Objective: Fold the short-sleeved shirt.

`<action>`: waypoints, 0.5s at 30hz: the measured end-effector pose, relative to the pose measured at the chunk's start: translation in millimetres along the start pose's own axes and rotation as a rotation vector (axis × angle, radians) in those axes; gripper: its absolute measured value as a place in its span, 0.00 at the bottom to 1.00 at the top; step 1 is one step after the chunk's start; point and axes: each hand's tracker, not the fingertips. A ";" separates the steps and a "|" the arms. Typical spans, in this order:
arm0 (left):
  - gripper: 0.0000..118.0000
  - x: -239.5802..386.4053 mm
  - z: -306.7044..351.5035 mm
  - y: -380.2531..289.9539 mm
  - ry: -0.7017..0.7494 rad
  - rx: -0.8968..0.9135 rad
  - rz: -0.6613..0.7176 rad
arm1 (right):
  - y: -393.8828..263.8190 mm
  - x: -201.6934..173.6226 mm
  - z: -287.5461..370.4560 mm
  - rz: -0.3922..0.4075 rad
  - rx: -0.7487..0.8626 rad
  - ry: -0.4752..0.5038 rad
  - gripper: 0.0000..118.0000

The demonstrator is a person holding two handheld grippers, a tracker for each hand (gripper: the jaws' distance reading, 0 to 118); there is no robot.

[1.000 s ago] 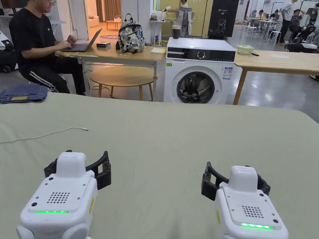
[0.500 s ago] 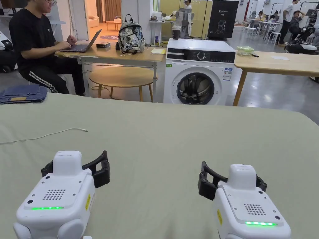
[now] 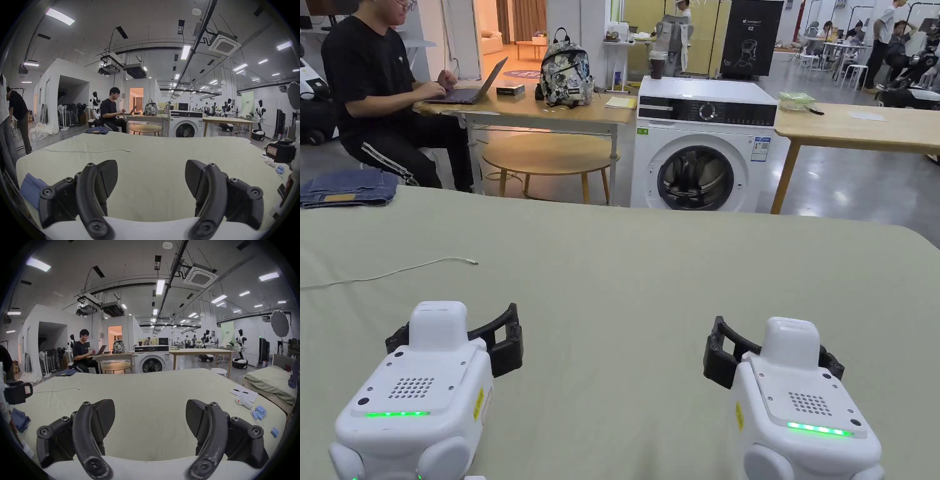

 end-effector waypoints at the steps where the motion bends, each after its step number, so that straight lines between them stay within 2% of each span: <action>1: 0.74 -0.9 -1.4 -0.6 -0.003 -0.002 0.008 | 1.0 0.7 -1.2 -0.018 -0.011 0.001 0.78; 9: 0.74 -0.5 -1.9 -1.7 -0.002 0.007 0.034 | 11.1 -6.9 3.7 -0.083 -0.045 0.012 0.78; 15: 0.74 3.5 -2.0 -1.7 0.007 0.008 0.029 | 15.9 -13.5 3.5 -0.087 -0.070 0.006 0.78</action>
